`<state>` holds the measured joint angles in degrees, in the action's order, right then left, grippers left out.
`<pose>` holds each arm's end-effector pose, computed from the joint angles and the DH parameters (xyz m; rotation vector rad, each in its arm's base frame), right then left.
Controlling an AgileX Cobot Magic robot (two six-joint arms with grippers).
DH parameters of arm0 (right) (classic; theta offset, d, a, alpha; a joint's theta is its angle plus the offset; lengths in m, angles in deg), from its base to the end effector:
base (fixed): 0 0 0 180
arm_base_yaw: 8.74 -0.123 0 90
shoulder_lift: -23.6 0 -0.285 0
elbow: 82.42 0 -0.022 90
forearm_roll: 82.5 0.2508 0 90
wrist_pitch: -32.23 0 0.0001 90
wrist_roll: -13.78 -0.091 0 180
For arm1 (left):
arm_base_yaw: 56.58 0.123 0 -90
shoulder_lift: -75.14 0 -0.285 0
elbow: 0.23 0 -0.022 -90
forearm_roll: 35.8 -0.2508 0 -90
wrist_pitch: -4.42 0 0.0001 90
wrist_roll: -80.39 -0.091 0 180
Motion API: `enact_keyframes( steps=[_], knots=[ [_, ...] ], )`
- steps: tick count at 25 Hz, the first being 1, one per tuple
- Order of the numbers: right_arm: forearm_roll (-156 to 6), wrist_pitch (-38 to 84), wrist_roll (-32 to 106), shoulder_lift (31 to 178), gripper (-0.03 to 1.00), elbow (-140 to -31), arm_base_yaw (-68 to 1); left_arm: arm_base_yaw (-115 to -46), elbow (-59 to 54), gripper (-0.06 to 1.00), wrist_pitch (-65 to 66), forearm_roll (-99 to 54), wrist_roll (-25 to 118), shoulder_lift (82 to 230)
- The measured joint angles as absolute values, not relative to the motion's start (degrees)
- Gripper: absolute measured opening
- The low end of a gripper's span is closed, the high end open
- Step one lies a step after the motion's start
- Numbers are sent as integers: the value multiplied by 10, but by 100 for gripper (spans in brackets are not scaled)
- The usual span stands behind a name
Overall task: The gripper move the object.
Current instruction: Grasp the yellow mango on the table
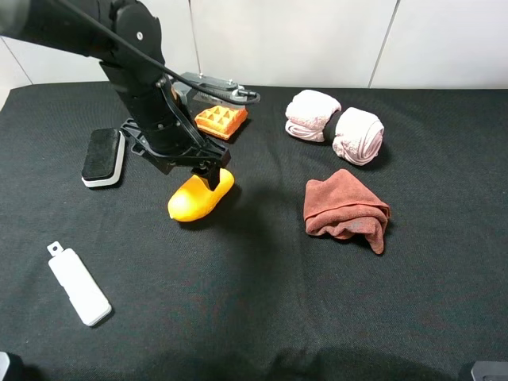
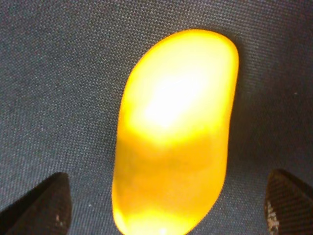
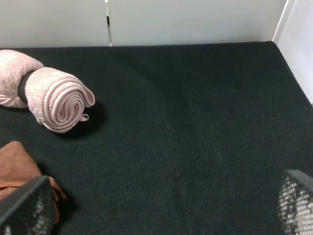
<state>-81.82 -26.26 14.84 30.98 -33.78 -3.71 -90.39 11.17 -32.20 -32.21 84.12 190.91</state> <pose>-0.0041 0.0013 0.2802 0.0689 1.9977 -0.0542 0.2992 -0.2045 0.1583 0.6850 2.7992 -0.1928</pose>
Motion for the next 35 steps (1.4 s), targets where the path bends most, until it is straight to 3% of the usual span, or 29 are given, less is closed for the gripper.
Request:
enact_keyframes(
  steps=[35],
  knots=[
    [-818, -263, 148, 310, 70, -338, -37, -910, 111, 83, -287, -326, 842, 1974]
  ],
)
